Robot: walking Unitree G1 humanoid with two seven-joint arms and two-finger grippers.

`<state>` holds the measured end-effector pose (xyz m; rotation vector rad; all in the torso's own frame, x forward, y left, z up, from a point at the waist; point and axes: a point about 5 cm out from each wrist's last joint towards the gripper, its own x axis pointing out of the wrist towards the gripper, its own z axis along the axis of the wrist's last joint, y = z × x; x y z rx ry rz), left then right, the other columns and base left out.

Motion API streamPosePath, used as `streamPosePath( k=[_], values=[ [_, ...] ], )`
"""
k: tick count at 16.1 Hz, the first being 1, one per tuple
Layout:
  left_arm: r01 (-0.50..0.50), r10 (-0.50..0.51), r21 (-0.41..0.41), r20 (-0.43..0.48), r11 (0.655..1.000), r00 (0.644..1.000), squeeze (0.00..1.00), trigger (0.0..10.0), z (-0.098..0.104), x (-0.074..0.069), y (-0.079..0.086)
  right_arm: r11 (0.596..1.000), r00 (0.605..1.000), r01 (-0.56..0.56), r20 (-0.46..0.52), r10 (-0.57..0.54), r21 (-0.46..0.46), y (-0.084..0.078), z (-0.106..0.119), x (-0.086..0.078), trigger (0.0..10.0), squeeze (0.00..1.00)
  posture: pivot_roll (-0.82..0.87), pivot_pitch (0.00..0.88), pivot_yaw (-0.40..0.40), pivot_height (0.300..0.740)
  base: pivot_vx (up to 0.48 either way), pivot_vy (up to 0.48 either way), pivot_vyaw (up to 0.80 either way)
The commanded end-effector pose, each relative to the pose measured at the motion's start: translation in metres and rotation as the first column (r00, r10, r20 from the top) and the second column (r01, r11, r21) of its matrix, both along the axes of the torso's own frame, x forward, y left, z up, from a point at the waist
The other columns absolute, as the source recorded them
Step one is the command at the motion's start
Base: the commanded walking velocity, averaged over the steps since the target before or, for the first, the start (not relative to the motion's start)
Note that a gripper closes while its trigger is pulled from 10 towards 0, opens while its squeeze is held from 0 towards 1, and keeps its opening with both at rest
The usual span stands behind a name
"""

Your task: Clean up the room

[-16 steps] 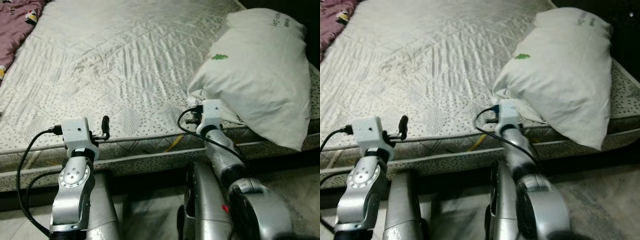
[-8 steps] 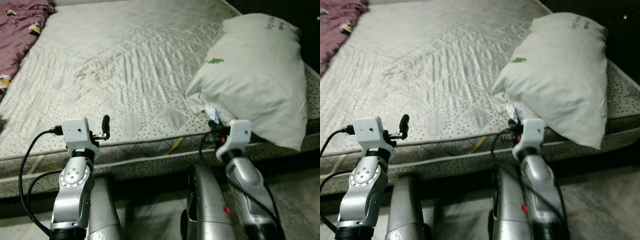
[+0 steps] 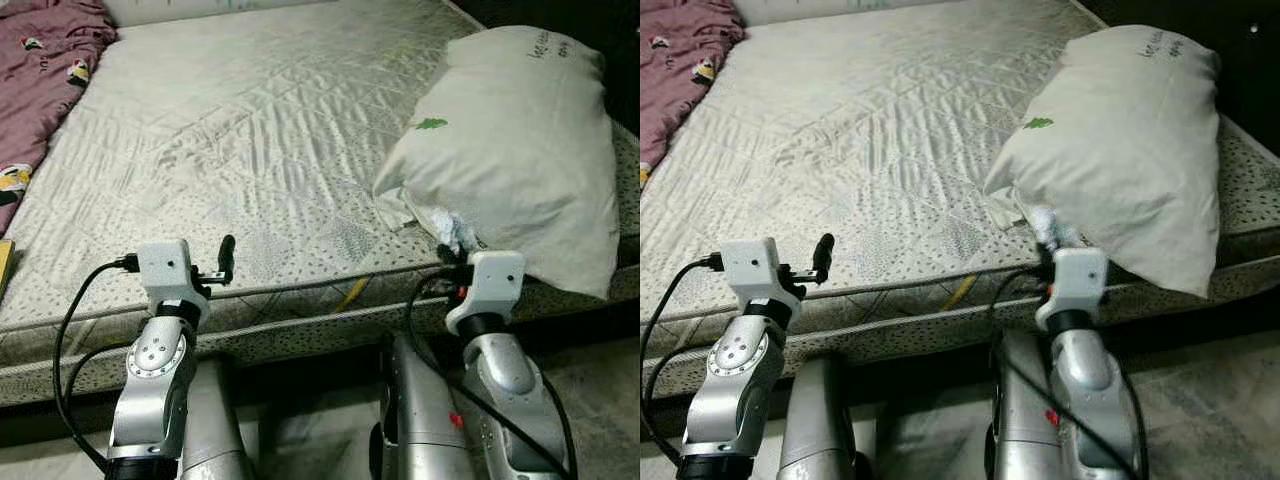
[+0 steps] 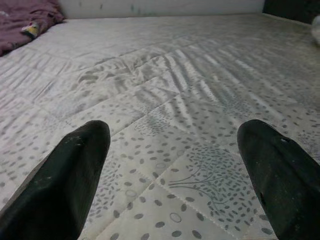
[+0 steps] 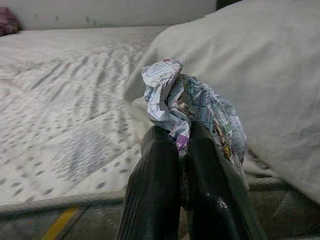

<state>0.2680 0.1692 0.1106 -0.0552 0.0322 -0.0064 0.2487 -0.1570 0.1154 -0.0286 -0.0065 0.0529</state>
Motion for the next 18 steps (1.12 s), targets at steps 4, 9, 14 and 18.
streamPosePath(
  k=[4, 9, 14, 18],
  values=[
    [0.014, -0.014, -0.012, 0.009, 1.000, 1.000, 0.00, 10.0, 0.000, 0.002, 0.000, 0.999, 1.000, 0.001, 0.022, -0.002, 0.043, -0.001, 0.007, 0.005, 10.0, 0.00, -0.09, 0.000, 0.060, 0.458, 0.000, 0.000, 0.00],
    [0.027, -0.027, -0.013, -0.017, 1.000, 0.999, 0.00, 10.0, -0.006, 0.000, -0.003, 0.999, 0.999, 0.004, 0.044, -0.006, 0.047, -0.006, 0.016, 0.017, 10.0, 0.00, -0.09, 0.000, 0.066, 0.510, 0.000, 0.000, 0.00],
    [0.030, -0.031, -0.013, -0.008, 0.999, 1.000, 0.00, 10.0, -0.003, 0.004, -0.003, 0.999, 0.998, 0.009, 0.055, -0.012, 0.048, -0.007, 0.020, 0.024, 10.0, 0.00, -0.09, 0.000, 0.065, 0.567, 0.000, 0.000, 0.00],
    [0.014, -0.014, 0.000, -0.056, 1.000, 0.998, 0.00, 10.0, -0.010, 0.004, -0.005, 0.999, 0.998, 0.034, 0.060, -0.037, 0.043, -0.013, 0.020, 0.027, 10.0, 0.00, -0.09, 0.000, 0.070, 0.610, 0.000, 0.000, 0.00]
  ],
)
